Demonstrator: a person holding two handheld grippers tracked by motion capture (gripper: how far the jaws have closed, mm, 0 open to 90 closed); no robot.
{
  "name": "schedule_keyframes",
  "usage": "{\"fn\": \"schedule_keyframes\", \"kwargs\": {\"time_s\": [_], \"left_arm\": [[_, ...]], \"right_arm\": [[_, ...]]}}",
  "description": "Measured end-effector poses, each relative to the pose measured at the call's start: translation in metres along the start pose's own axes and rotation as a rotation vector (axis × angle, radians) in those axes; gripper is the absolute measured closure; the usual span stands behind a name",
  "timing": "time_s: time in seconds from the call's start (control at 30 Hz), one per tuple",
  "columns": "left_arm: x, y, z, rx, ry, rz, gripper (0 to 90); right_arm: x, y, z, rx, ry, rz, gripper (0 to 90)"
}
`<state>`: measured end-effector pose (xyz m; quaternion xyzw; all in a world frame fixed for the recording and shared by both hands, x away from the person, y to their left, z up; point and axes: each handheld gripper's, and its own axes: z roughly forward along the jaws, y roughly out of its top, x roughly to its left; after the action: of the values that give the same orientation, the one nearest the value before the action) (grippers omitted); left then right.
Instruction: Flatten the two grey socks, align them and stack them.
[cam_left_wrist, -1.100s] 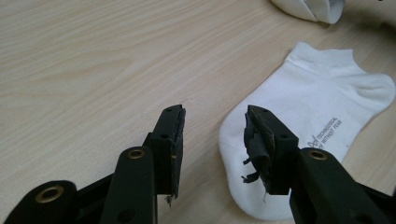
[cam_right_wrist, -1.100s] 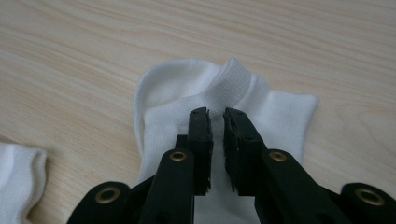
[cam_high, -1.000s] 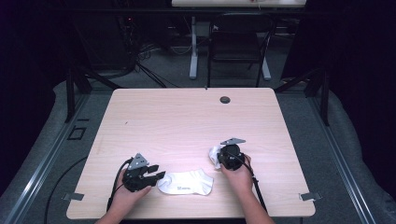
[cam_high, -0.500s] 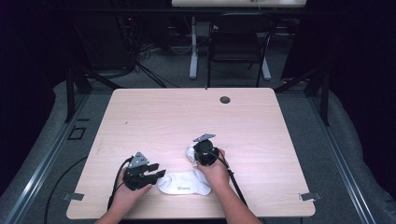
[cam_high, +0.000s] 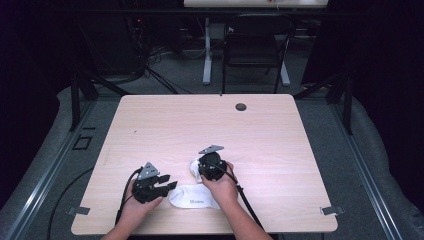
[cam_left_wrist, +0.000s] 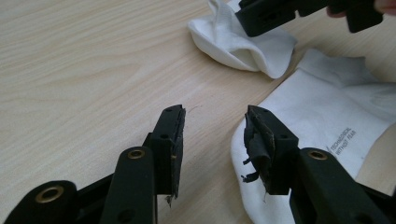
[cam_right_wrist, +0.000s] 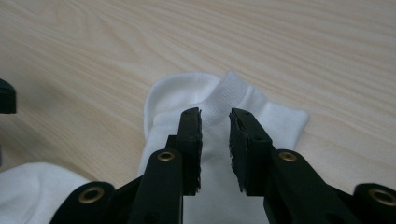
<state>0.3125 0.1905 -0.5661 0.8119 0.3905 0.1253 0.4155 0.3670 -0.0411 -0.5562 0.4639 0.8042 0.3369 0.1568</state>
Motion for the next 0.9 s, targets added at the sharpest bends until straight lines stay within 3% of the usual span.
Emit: {"fn": "schedule_keyframes", "kwargs": {"time_s": [0.2,0.23,0.5,0.57,0.63,0.73,0.77,0.8,0.9], "left_arm": [[0.003,0.0,-0.004,-0.007,-0.005,-0.007,57.4],[0.004,0.0,-0.005,-0.013,-0.002,-0.008,57.4],[0.006,0.0,-0.007,-0.01,0.0,-0.012,57.4],[0.006,-0.001,-0.006,-0.007,-0.002,-0.016,57.4],[0.007,-0.001,-0.007,-0.008,0.002,-0.009,57.4],[0.007,-0.001,-0.007,-0.008,0.001,-0.007,57.4],[0.007,-0.001,-0.007,-0.008,0.001,-0.007,57.4],[0.007,-0.001,-0.007,-0.009,-0.001,-0.01,57.4],[0.007,-0.001,-0.007,-0.016,-0.001,-0.017,57.4]], "right_arm": [[-0.002,0.002,-0.011,-0.031,0.041,-0.035,72.3],[-0.002,0.002,-0.013,-0.039,0.067,-0.043,71.2],[0.006,0.0,-0.009,-0.046,0.114,-0.069,63.9],[0.011,0.0,-0.004,-0.019,0.135,-0.085,60.3],[0.016,-0.002,0.0,0.014,0.125,-0.112,59.7],[0.02,-0.004,0.003,0.042,0.076,-0.165,66.2],[0.02,-0.004,0.003,0.042,0.076,-0.165,66.2],[0.021,-0.005,0.003,0.051,0.067,-0.168,75.1],[0.02,-0.006,0.002,0.05,0.066,-0.165,82.3]]}}
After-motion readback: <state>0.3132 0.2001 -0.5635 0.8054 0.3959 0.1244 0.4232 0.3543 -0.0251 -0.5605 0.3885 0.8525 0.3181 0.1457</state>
